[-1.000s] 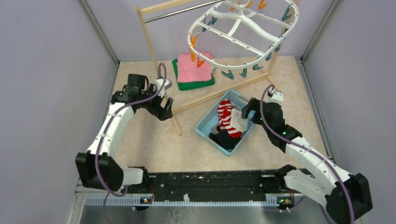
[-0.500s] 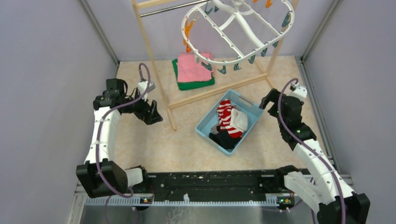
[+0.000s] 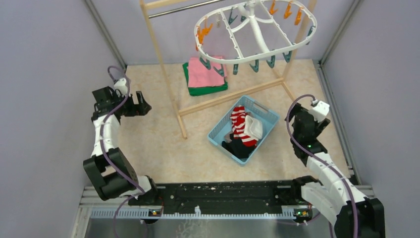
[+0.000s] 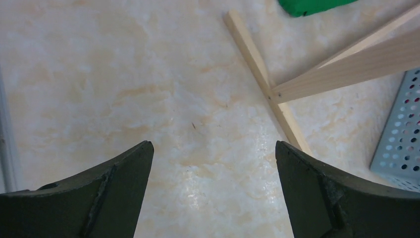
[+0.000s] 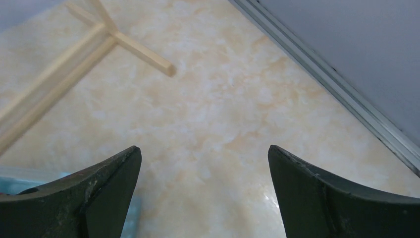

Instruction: Remove the socks clipped to the hanger

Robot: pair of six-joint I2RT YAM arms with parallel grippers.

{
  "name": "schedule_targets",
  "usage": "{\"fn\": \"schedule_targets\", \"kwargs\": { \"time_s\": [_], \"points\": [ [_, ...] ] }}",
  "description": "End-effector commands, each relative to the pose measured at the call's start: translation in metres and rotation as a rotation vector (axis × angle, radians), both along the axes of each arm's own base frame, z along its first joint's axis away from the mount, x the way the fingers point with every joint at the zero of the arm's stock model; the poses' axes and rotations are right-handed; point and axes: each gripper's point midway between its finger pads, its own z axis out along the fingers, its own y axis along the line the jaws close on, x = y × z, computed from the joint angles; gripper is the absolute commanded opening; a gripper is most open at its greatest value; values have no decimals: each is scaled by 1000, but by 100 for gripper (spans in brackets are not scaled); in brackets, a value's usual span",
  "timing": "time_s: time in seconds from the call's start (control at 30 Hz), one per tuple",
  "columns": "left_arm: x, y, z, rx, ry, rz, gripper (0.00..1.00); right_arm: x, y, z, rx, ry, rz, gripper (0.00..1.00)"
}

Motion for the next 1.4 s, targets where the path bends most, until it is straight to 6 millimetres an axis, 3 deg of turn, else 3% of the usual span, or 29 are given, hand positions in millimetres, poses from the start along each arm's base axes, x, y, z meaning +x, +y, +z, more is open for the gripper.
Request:
{"fn": "schedule_targets", "kwargs": {
  "time_s": [0.0, 0.23, 0.4, 0.47, 0.8, 0.97, 1.07, 1.13, 1.2, 1.37],
  "points": [
    [24, 8, -29, -80, -112, 145, 99, -7, -33, 7, -148, -122, -146, 99],
    [33, -25, -69, -110, -196, 2, 99, 6, -37, -17, -178, -120, -161, 99],
    [39, -34, -105, -88, -148, 20, 99, 24, -30, -42, -187, -98, -124, 99],
    [42, -34, -110, -53, -191, 34, 99, 28, -30, -50, -198, -84, -128, 99],
    [42, -51, -96, -41, -380, 50, 99, 43, -28, -57, -230, -105, -118, 99],
    [31, -79, -95, 47, -469, -31, 99, 44, -19, -53, -239, -139, -42, 99],
    [18, -96, -100, 140, -522, -70, 99, 45, -4, -50, -271, -172, 73, 99],
    [7, -106, -82, 183, -685, -96, 99, 39, -1, -46, -303, -195, 88, 99],
    [2, -107, -87, 182, -666, -104, 99, 38, 0, -46, -304, -199, 91, 99],
    [16, -103, -96, 183, -585, -84, 99, 35, 2, -47, -310, -200, 105, 99]
  ]
}}
